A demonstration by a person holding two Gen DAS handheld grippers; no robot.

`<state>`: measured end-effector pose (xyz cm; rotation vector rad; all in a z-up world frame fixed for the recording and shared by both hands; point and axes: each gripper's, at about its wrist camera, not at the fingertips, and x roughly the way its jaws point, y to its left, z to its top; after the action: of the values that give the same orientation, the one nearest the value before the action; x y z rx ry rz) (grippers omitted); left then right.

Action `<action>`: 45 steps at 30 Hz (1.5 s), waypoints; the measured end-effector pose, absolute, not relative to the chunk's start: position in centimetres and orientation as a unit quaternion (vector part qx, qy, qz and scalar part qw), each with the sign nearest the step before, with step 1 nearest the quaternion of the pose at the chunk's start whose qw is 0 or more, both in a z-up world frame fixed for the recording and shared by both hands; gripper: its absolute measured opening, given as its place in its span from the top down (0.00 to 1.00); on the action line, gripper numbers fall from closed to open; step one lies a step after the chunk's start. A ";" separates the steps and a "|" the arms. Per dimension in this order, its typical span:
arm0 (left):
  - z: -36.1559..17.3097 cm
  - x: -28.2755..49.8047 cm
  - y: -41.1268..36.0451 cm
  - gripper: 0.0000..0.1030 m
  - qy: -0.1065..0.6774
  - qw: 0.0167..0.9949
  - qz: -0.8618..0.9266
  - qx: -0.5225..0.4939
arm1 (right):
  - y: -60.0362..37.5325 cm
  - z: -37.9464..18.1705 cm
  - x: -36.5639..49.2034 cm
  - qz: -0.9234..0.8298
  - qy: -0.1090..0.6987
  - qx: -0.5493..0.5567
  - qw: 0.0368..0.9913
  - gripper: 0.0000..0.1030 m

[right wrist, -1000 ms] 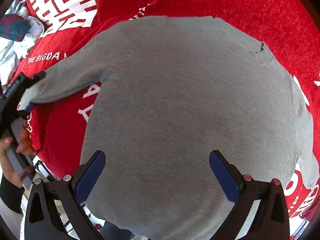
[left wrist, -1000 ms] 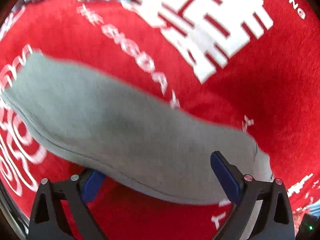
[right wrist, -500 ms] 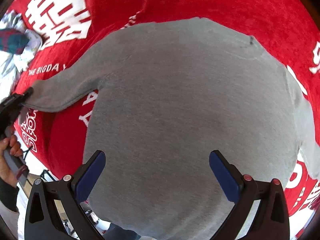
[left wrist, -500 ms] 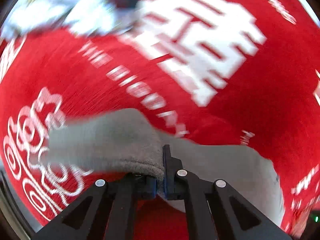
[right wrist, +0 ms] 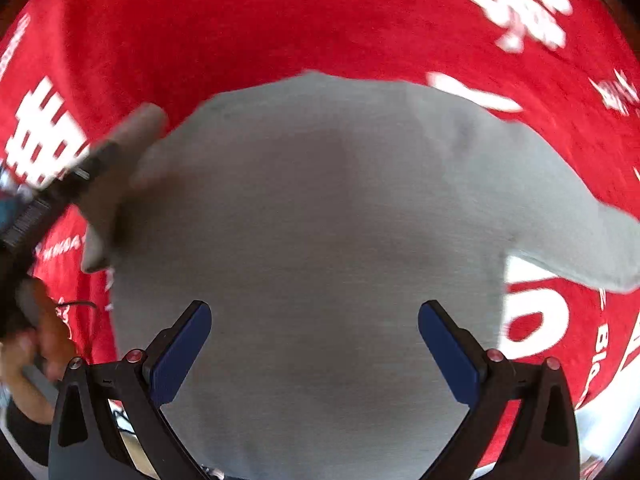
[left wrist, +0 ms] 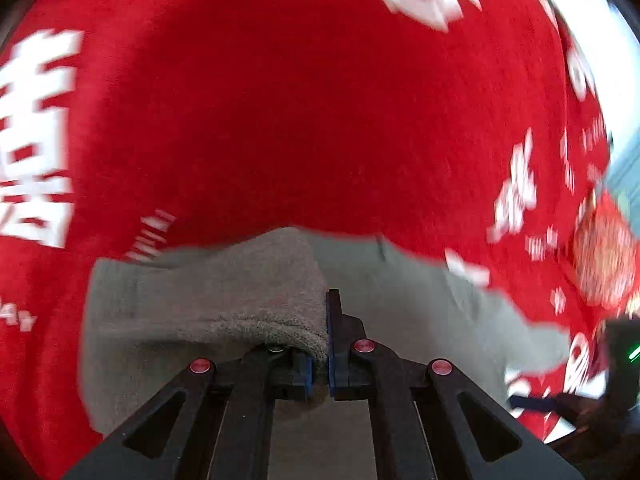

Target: Fold small clothes

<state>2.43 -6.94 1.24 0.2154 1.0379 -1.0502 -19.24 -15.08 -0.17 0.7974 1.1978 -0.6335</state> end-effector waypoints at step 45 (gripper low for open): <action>-7.4 15.9 0.1 0.35 0.621 0.717 -0.287 0.134 | -24.2 -7.2 -16.4 -0.287 0.341 0.597 0.667 0.71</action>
<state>15.86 0.13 -7.38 0.2955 1.3740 -0.6362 -16.43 -24.25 -7.19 1.3473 0.7699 -0.6487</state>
